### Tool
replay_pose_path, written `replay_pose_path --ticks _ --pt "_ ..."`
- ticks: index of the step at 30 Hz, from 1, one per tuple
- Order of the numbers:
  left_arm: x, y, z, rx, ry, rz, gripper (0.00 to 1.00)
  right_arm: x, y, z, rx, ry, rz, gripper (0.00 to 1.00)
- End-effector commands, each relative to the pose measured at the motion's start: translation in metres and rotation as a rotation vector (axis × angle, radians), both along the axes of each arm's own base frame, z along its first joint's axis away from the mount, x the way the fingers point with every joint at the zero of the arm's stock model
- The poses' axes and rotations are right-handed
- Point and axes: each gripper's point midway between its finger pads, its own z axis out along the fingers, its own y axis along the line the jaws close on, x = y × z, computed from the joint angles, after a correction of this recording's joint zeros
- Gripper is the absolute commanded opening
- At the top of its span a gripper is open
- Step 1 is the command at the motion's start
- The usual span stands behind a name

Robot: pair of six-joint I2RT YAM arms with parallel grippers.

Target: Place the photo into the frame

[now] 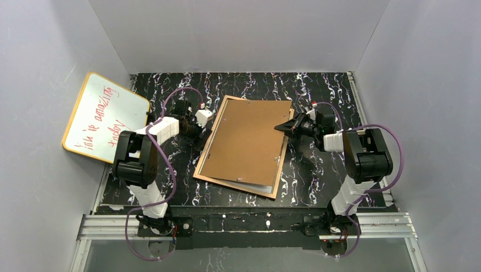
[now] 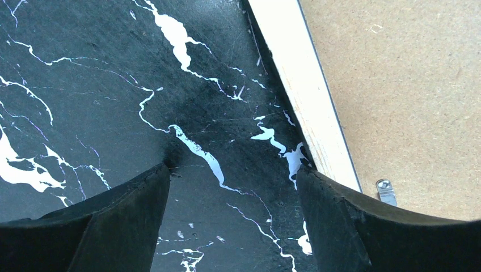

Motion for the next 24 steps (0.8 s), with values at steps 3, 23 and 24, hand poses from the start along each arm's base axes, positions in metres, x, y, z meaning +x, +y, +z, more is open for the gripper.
replay_pose_path --ticks 3,23,24 --pt "-0.036 -0.010 -0.019 -0.033 0.154 -0.019 0.79 -0.009 0.003 0.015 0.025 -0.005 0.006 0.01" --pt "-0.054 -0.022 -0.017 -0.053 0.184 -0.080 0.79 0.004 0.025 0.003 -0.029 -0.046 0.014 0.01" --pt "-0.055 -0.022 -0.017 -0.052 0.186 -0.083 0.79 0.004 0.024 0.002 -0.053 -0.049 0.024 0.01"
